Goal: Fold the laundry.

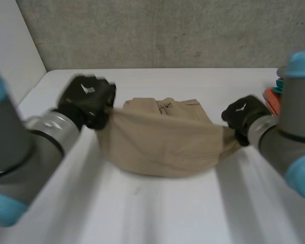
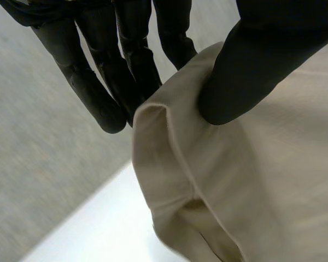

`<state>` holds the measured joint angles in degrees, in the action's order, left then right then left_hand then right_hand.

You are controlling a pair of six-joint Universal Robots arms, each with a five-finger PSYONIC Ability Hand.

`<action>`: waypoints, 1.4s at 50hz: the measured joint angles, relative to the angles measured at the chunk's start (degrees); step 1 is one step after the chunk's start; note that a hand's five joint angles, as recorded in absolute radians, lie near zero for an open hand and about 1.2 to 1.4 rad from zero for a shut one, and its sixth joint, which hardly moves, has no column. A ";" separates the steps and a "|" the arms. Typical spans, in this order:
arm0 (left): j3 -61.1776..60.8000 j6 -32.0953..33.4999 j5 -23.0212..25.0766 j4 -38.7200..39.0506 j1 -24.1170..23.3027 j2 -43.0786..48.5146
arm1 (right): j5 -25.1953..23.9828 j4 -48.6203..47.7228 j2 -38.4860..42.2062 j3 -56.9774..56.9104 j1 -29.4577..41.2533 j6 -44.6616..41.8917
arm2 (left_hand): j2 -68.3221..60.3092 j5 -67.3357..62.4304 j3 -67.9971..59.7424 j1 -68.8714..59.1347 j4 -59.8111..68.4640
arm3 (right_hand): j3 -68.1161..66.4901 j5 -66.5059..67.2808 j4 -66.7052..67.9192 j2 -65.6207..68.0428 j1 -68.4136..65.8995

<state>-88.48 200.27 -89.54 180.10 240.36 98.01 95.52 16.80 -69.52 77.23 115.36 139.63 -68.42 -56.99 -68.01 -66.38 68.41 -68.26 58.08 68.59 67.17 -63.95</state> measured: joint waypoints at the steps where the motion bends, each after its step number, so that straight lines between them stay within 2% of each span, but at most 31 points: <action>1: 0.08 -0.18 0.27 -0.76 0.18 -1.32 | -0.21 0.67 -1.20 0.13 -0.12 -0.57 | 0.00 0.00 0.00 0.00 0.00 | 0.00 0.00 0.00 0.00 0.00; 5: 1.27 -0.04 1.89 -7.42 1.48 -6.63 | -2.49 4.32 -7.46 0.80 -0.70 -2.97 | -0.06 0.00 -0.05 0.00 0.02 | 0.00 0.00 0.00 0.00 0.00; 8: 2.48 0.94 3.00 -13.77 2.61 -6.96 | -6.28 7.52 -10.88 1.56 -1.38 -3.88 | -0.06 -0.02 -0.05 0.00 0.02 | 0.01 0.00 0.00 0.00 0.00; 12: 3.99 2.21 4.01 -19.16 4.02 -2.77 | -10.56 10.10 -10.71 2.41 -2.33 -4.07 | -0.09 -0.38 -0.05 0.00 0.02 | 0.00 0.00 0.00 0.00 0.00; 17: 6.98 3.10 4.16 -19.24 5.29 7.06 | -12.43 9.13 -5.84 2.40 -2.50 -3.34 | -0.10 -0.38 -0.10 0.00 0.03 | 0.00 0.00 0.01 0.00 0.00; 22: 14.63 3.15 4.03 -14.91 5.89 16.85 | -10.46 -0.21 1.20 -0.45 -1.65 -1.71 | -0.14 -0.38 -0.10 0.00 0.03 | -0.05 0.00 0.02 0.00 0.00; 27: 25.88 1.85 3.62 -7.12 6.06 19.90 | -6.99 -15.21 6.94 -7.84 -0.98 -0.56 | -0.15 -0.38 -0.11 0.00 0.04 | -0.06 0.00 0.03 0.00 0.00; 32: 36.35 -3.38 1.66 6.70 6.66 15.99 | -4.56 -33.31 9.36 -16.90 -0.59 0.85 | -0.15 -0.38 -0.11 0.00 0.04 | -0.10 0.00 0.04 0.00 0.00; 33: 36.97 -3.94 1.42 7.82 6.73 15.49 | -4.53 -33.97 9.36 -17.18 -0.57 0.93 | -0.15 -0.38 -0.11 0.00 0.04 | -0.10 0.00 0.03 0.00 0.00; 34: 39.11 -6.28 0.44 11.89 7.00 13.39 | -4.54 -39.47 9.09 -19.31 -0.33 1.73 | -0.15 -0.38 -0.11 0.00 0.05 | -0.10 0.00 0.04 0.00 0.00; 37: 40.93 -9.44 -0.95 15.75 7.34 10.25 | -5.69 -46.09 7.82 -21.27 0.15 3.28 | -0.15 -0.38 -0.11 0.00 0.05 | -0.10 0.00 0.04 0.00 0.00; 40: 40.23 -11.06 -1.64 15.69 7.58 8.37 | -7.27 -48.32 6.32 -21.63 0.29 4.69 | -0.15 -0.38 -0.11 0.00 0.05 | -0.10 0.02 0.03 0.00 0.00; 47: 29.46 -11.87 -1.63 10.56 8.65 5.99 | -10.34 -43.66 3.88 -18.68 -0.81 7.60 | -0.19 -0.81 -0.11 0.00 0.05 | -0.10 0.44 0.04 0.00 0.00; 53: 15.76 -11.60 -0.60 8.95 9.00 5.05 | -13.28 -34.83 3.68 -12.55 -1.26 7.74 | -0.20 -0.81 -0.13 0.00 0.06 | -0.13 0.44 0.04 0.00 0.00; 59: 2.73 -10.44 1.11 8.99 8.42 7.28 | -18.24 -24.13 5.12 -3.65 -1.12 5.42 | -0.23 -0.81 -0.14 0.00 0.07 | -0.14 0.45 0.04 0.00 0.00; 64: -0.38 -7.30 1.30 9.07 7.93 12.19 | -19.48 -18.70 9.10 -0.73 -1.11 3.05 | -0.23 -0.81 -0.16 0.00 0.20 | -0.15 0.45 0.04 0.00 0.00; 70: 4.93 -2.57 0.34 8.81 8.10 19.77 | -17.75 -17.13 17.01 -4.61 -1.13 2.19 | -0.23 -0.81 -0.17 0.00 0.22 | -0.15 0.45 0.04 0.00 0.00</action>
<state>-83.56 197.71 -89.20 188.91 248.46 117.78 77.77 -0.34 -52.51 72.62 114.22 141.82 -68.65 -57.80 -68.18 -66.38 68.63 -68.41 58.54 68.63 67.17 -63.95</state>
